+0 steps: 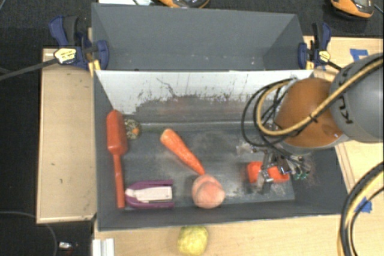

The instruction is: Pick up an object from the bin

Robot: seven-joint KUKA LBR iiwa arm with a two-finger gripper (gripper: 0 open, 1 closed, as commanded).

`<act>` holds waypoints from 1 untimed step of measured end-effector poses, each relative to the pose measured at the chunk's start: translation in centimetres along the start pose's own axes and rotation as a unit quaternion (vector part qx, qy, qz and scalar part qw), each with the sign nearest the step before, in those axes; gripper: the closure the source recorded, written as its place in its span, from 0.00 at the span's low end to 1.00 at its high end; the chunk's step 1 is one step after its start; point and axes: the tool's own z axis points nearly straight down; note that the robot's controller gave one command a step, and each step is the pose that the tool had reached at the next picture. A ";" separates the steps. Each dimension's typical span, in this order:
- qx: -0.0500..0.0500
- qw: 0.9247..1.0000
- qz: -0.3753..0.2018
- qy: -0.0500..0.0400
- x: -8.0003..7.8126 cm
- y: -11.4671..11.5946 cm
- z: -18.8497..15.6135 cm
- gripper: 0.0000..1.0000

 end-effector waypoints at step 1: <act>0.000 1.000 0.009 0.000 0.3 -0.8 -9.1 0.00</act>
Offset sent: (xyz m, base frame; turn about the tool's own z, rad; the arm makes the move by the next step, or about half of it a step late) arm 0.0124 -0.0136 0.1471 0.0540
